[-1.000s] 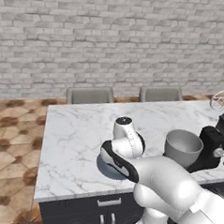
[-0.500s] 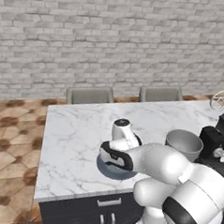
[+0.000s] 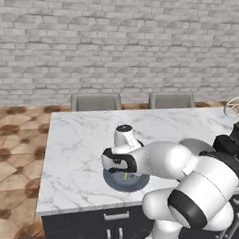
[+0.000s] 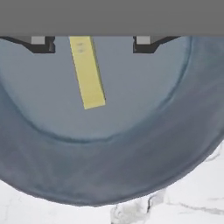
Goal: Add butter and sugar cubes to the stand mixer bowl and then turn on the stand mixer to begin making frosting.
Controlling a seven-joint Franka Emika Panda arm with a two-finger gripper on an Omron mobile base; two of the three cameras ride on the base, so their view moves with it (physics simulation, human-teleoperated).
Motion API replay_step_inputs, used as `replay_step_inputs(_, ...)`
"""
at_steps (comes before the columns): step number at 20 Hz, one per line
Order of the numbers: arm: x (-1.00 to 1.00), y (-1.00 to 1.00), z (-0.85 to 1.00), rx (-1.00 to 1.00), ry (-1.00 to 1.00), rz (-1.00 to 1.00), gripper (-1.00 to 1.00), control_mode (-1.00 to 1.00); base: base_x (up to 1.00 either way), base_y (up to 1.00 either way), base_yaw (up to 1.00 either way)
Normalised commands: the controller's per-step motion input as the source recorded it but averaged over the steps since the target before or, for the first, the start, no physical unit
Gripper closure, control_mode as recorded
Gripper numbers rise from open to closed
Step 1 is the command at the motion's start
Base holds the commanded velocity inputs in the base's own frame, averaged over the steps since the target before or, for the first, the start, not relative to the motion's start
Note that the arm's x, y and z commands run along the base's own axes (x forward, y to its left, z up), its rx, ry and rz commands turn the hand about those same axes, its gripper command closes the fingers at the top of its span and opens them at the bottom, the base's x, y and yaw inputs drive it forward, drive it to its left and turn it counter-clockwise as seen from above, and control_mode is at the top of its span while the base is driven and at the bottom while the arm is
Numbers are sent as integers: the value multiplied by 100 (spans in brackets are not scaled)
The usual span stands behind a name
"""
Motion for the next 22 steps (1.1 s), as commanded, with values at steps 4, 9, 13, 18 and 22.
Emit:
replay_step_inputs(4, -15, 0, -59, 10, 0, 0, 100, -100, 0, 0, 0)
replay_step_inputs(9, -24, -9, -47, 16, -13, 0, 100, -100, 0, 0, 0)
replay_step_inputs(13, -18, -18, -29, 9, -18, -3, 100, -100, 0, 0, 0)
replay_step_inputs(18, -21, -8, -12, 0, -14, -5, 100, -100, 0, 0, 0)
replay_step_inputs(22, 0, 0, -40, 0, 2, -1, 100, -100, 0, 0, 0)
